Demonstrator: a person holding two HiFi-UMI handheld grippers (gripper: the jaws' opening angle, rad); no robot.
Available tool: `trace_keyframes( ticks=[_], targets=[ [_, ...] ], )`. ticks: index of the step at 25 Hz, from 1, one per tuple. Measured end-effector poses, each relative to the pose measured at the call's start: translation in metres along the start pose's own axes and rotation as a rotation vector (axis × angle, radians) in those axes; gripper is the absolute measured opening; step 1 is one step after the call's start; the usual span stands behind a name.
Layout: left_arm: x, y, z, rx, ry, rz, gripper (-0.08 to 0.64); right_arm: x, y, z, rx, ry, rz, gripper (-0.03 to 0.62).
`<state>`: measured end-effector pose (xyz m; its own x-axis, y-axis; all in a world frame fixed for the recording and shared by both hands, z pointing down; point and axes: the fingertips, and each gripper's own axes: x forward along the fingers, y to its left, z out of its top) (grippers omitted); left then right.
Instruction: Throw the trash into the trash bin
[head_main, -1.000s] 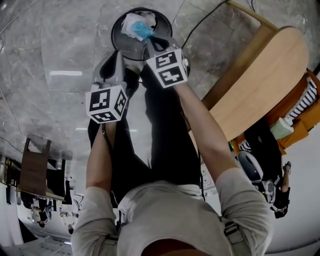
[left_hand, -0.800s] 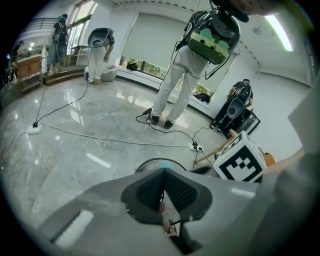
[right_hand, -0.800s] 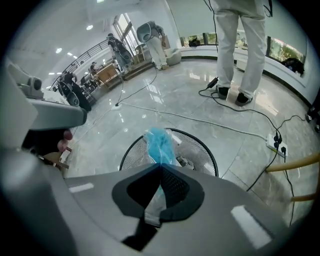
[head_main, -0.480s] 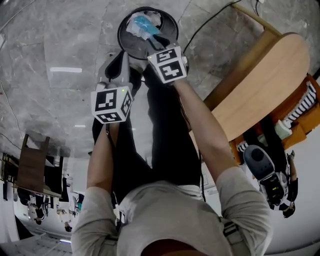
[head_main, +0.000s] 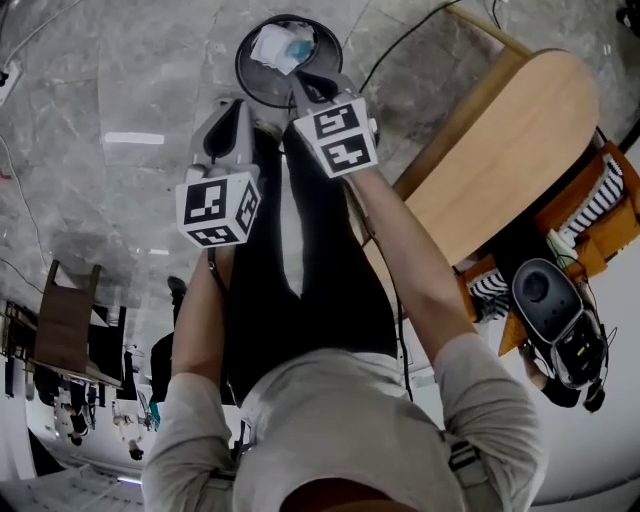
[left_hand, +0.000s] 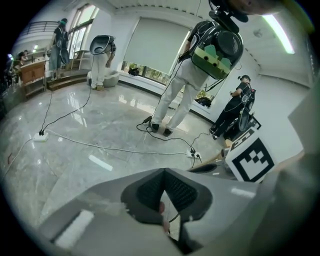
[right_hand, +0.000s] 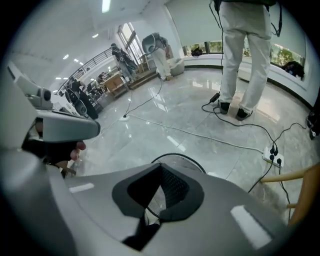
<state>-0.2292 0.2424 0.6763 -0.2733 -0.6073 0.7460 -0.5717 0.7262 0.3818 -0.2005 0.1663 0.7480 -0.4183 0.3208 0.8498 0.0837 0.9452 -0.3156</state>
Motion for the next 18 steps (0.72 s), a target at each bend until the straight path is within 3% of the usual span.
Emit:
trace_keyframes(
  ticks=[11, 14, 18],
  targets=[
    [-0.094, -0.060, 0.114, 0.074, -0.106, -0.035, 0.018, -0.153, 0.050, 0.091, -0.063, -0.188, 0.015, 0.008],
    [-0.129, -0.089, 0.152, 0.094, -0.153, -0.056, 0.018, -0.212, 0.062, 0.128, -0.095, -0.290, 0.014, 0.008],
    [-0.185, -0.138, 0.213, 0.176, -0.231, -0.111, 0.018, -0.297, 0.085, 0.192, -0.126, -0.452, 0.013, 0.008]
  ],
)
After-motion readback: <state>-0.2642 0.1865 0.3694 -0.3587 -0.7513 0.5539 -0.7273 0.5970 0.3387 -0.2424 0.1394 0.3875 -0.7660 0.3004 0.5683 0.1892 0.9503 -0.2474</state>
